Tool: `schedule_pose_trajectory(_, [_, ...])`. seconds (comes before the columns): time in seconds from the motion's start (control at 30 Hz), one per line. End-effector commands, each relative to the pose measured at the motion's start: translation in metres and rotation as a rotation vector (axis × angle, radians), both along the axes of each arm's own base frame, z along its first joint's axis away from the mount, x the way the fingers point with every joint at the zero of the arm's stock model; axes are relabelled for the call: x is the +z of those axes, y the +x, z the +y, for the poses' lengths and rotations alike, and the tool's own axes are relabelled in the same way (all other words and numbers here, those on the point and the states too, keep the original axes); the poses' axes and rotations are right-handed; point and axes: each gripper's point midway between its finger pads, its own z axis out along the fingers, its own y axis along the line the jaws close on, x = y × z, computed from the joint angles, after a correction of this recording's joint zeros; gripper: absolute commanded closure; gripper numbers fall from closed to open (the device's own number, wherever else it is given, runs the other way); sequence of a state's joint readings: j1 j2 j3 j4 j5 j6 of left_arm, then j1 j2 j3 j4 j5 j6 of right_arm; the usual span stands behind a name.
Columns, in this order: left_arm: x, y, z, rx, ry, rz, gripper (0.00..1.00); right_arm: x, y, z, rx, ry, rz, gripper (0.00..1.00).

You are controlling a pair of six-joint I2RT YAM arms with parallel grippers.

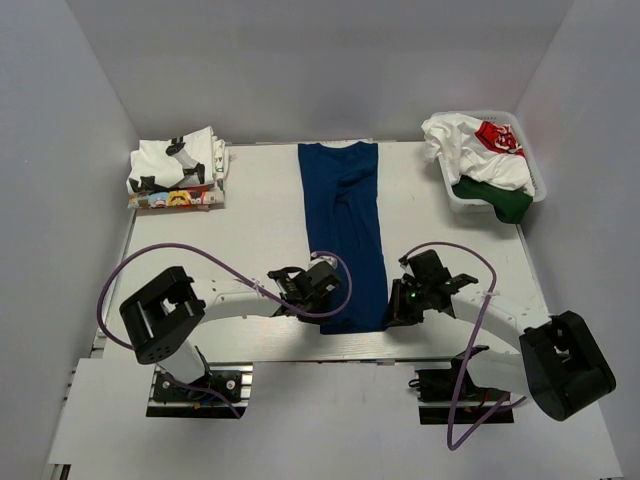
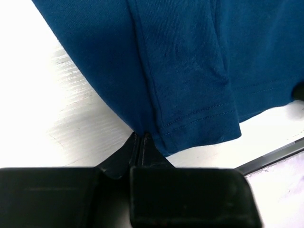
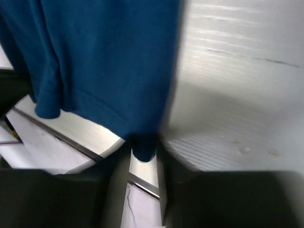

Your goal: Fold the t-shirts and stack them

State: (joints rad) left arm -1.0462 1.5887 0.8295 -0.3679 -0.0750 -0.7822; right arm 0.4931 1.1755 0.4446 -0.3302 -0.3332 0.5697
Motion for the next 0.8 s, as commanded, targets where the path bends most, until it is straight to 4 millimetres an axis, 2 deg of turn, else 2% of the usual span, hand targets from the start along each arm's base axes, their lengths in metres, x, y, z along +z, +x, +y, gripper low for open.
schedule_pose_trajectory(0.0, [-0.014, -0.016, 0.015, -0.027, 0.077, 0.071, 1.0, -0.013, -0.007, -0.005, -0.008, -0.035, 0.034, 0.89])
schedule_pose_trajectory(0.03, [-0.011, -0.017, 0.017, -0.027, 0.079, 0.071, 1.0, -0.013, -0.006, -0.005, -0.013, -0.034, 0.031, 1.0])
schedule_pose_trajectory(0.13, [0.001, -0.018, 0.019, -0.019, 0.054, 0.061, 1.0, -0.01, -0.01, -0.007, -0.02, -0.031, 0.029, 1.0])
schedule_pose_trajectory(0.3, [0.005, -0.036, 0.04, 0.016, 0.094, 0.095, 1.0, -0.001, -0.027, -0.024, -0.04, -0.081, 0.024, 1.0])
schedule_pose_trajectory(0.47, [0.012, -0.036, 0.033, 0.007, 0.052, 0.091, 1.0, 0.002, -0.037, -0.01, 0.024, -0.009, 0.041, 1.0])
schedule_pose_trajectory(0.57, [0.027, -0.023, 0.02, 0.017, 0.014, 0.044, 1.0, 0.006, -0.031, 0.002, 0.053, 0.027, 0.022, 1.0])
schedule_pose_trajectory(0.6, [0.026, -0.022, 0.023, 0.023, 0.028, 0.04, 1.0, 0.008, -0.027, 0.004, 0.05, 0.024, 0.011, 1.0])
schedule_pose_trajectory(0.77, [0.045, 0.005, 0.021, 0.115, 0.023, -0.043, 1.0, 0.043, 0.015, 0.013, 0.056, 0.006, -0.15, 1.0])
